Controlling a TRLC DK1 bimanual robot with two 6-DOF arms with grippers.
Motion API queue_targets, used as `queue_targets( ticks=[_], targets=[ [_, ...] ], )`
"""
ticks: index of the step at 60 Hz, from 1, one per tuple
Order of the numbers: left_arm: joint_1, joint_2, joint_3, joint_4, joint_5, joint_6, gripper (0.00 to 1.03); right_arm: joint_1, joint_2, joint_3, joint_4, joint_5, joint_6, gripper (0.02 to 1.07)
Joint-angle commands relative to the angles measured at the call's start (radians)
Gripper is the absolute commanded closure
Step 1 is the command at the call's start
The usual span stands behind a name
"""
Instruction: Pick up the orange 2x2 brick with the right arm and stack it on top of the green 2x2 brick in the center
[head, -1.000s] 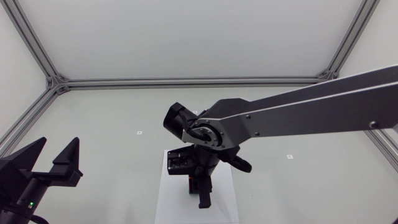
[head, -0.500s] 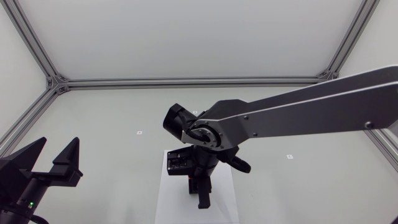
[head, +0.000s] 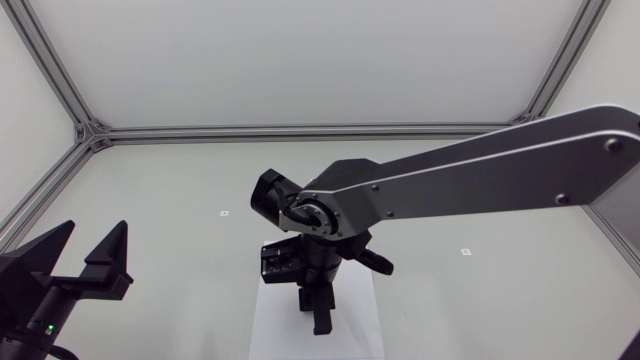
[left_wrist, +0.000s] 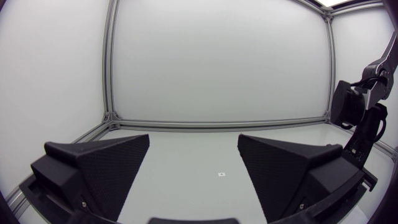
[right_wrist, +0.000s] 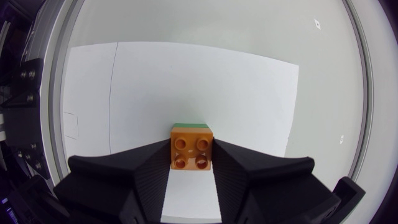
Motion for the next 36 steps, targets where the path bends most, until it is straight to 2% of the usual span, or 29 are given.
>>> queue_targets(
  ticks=[1,20,31,36],
  targets=[
    [0.002,-0.006,-0.041,-0.01,0.001,0.006,0.04,0.007,0.109,-0.057,-0.022,0.012,0.008,0.95],
    [0.002,-0.006,-0.041,-0.01,0.001,0.006,0.04,-0.069,0.091,-0.112,0.01,-0.092,-0.012,0.96],
    [0.002,-0.006,-0.041,-0.01,0.003,0.006,0.04,-0.052,0.109,-0.128,0.038,-0.069,-0.003,0.96],
    [0.002,-0.006,-0.041,-0.01,0.001,0.006,0.04,-0.029,0.137,-0.139,0.058,0.006,0.011,0.96]
  ],
)
